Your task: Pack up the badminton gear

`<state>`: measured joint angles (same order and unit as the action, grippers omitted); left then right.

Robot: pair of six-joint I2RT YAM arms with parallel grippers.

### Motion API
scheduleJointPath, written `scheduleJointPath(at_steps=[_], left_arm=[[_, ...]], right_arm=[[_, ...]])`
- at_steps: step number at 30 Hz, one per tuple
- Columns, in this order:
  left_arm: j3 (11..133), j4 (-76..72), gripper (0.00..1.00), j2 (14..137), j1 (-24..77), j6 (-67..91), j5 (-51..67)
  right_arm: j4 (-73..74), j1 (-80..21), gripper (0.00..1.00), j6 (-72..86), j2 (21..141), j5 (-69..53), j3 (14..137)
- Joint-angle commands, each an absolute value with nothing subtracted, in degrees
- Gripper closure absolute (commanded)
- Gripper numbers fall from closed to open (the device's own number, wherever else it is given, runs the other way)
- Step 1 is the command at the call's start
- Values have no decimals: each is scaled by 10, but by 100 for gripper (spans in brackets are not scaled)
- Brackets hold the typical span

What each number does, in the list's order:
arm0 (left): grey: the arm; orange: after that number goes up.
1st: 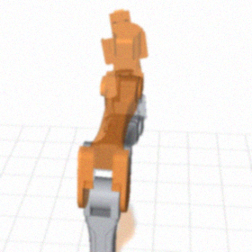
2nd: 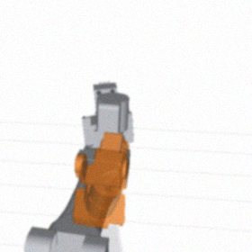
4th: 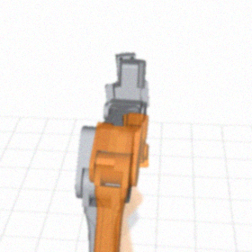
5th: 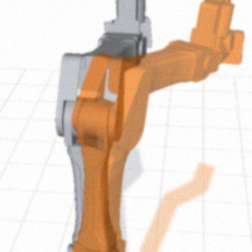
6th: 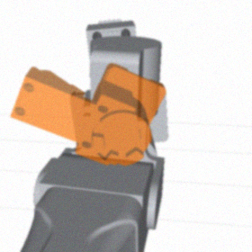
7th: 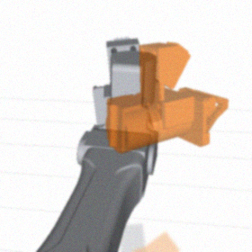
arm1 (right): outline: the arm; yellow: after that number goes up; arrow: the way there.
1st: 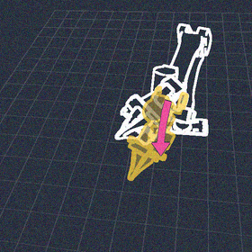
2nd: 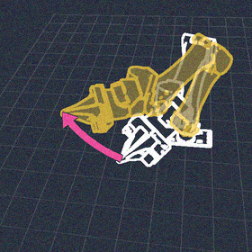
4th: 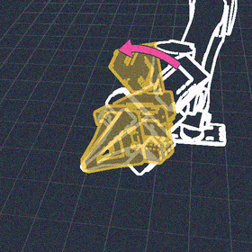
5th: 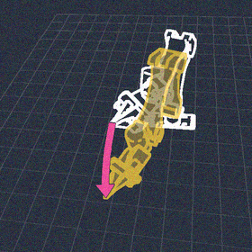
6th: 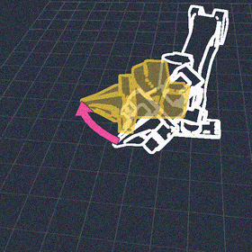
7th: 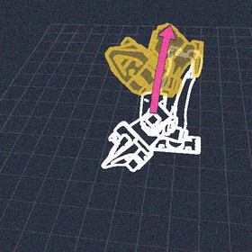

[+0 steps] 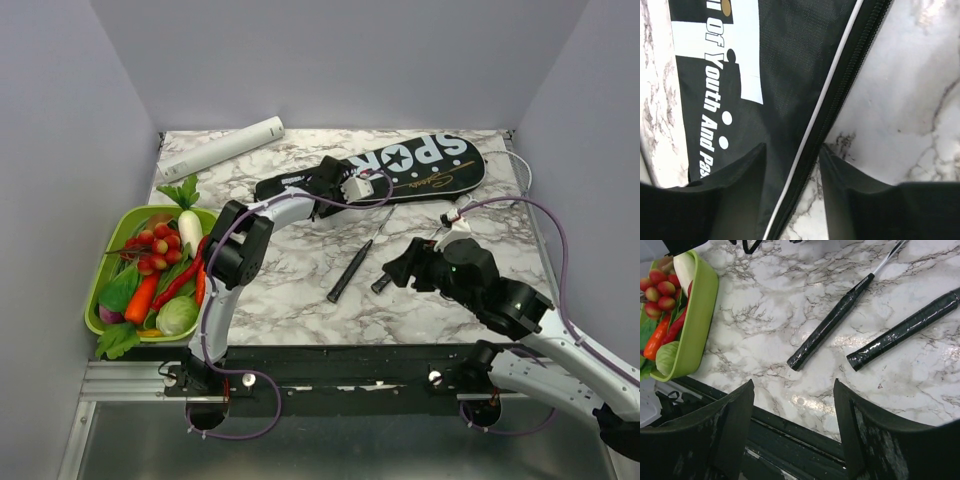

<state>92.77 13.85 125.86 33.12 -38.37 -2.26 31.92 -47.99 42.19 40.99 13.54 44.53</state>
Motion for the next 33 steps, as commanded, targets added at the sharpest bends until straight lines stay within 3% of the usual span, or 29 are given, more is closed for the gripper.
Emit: scheduleJointPath(at_steps=[1,3,8,16,23,33], left_arm=[[960,166,52,1306,332,-405,-74],[969,176,58,1315,332,-414,-84],[971,178,100,1323,330,-417,-91],[994,203,100,1295,330,-379,-95],[1054,323,100,1225,331,-308,-121],[1014,460,100,1101,333,-89,-101]], right_arm=[[304,-478,27,423,414,118,436],[301,-478,28,424,415,113,436],[298,-478,28,427,410,111,428],[301,-478,30,435,394,106,423],[312,-478,32,441,375,97,425],[337,-478,32,459,378,113,424]])
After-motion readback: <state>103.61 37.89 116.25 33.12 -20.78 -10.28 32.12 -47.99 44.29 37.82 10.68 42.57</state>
